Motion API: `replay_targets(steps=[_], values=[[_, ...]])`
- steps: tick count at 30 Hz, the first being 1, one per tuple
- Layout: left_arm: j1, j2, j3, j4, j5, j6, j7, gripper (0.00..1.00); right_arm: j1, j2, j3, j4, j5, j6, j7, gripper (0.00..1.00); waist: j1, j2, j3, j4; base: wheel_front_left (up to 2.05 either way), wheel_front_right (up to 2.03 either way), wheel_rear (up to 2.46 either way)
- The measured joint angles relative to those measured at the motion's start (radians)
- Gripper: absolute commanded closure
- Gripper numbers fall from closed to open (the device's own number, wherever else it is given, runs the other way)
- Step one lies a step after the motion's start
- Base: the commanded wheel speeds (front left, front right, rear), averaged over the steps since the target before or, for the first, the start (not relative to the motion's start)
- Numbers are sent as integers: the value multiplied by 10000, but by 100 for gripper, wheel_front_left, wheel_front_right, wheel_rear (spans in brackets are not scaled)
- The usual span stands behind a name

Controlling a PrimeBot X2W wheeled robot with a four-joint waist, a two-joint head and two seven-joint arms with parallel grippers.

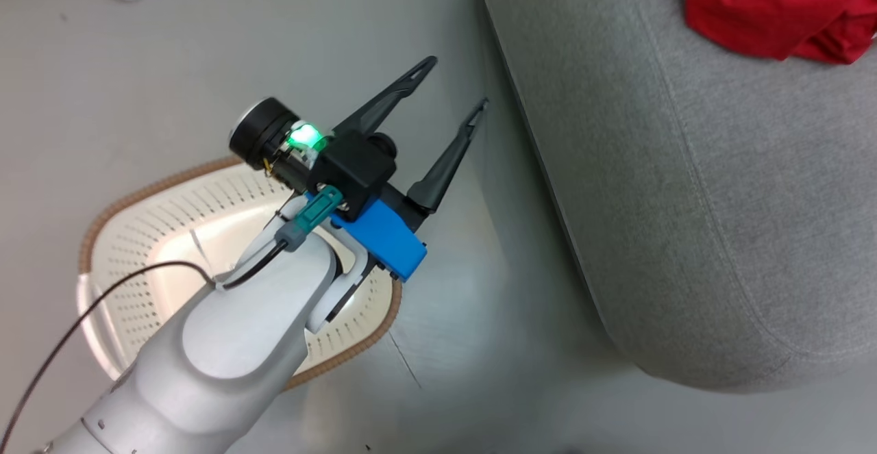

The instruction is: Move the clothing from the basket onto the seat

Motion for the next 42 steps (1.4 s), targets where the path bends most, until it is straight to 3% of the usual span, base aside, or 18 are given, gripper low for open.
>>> replay_targets(steps=[9, 18, 31, 42], values=[[1183, -146, 1221, 232, -491, 610, -458, 0, 704, 176, 1513, -767, 77, 0, -2, 0, -3, -1, -1800, 700, 0, 0, 0], [3350, -157, 3639, -700, -58, 936, -474, 0, 1454, 890, 3405, -765, 196, 2, -2, 0, -2, 0, -3445, 1931, 0, 0, 0], [6191, -757, 5831, -1078, 874, 518, -477, 0, 3392, 2004, 3975, -757, 552, 0, -2, 0, -2, 0, -5219, 3178, 0, 0, 0], [7776, -1388, 7081, -1379, 1584, -44, -481, 0, 5288, 2729, 3726, -989, 706, 0, -2, 0, 0, 0, -6135, 3544, 0, 0, 0]])
